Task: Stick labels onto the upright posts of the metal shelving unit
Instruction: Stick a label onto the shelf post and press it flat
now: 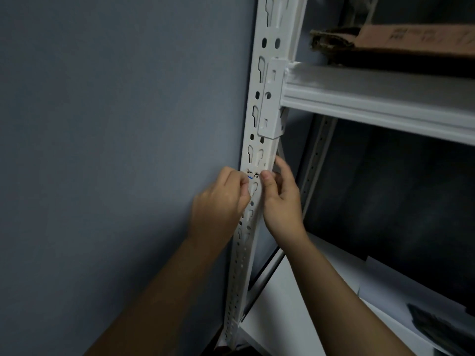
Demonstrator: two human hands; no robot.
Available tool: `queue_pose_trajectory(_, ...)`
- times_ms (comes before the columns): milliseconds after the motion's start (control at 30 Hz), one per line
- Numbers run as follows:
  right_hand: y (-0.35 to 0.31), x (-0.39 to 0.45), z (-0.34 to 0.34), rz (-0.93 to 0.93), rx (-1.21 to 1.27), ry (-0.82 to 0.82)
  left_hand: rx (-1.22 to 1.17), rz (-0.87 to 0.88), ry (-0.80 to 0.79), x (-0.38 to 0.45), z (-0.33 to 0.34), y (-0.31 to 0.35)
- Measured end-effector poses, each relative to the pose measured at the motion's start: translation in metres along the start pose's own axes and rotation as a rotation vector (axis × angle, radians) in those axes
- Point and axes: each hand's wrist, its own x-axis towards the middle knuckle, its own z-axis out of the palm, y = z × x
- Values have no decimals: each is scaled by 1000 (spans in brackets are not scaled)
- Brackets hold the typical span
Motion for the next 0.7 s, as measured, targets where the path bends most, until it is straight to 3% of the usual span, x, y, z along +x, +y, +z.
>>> queue_pose_trajectory(100, -2, -1, -5, 12, -3, -22, -290, -202, -87, -1, -7, 2)
queue_pose_trajectory(167, -5, -3, -8, 29, 19, -12, -402, -247, -91, -3, -7, 2)
queue_pose_trajectory(300, -10, -24, -9, -107, -184, 229, -679, -403, -124, -6, -8, 6)
queue_pose_trajectory(400, -15, -40, -8, -139, -150, 91, -916, -565, -220, -7, -17, 13)
queue_pose_trajectory(500, -22, -48, -5, -71, 23, -38, -1033, -597, -254, -9, -25, 15)
queue_pose_trajectory(700, -22, -47, -3, -65, 62, 25, -1052, -663, -264, -13, -29, 16)
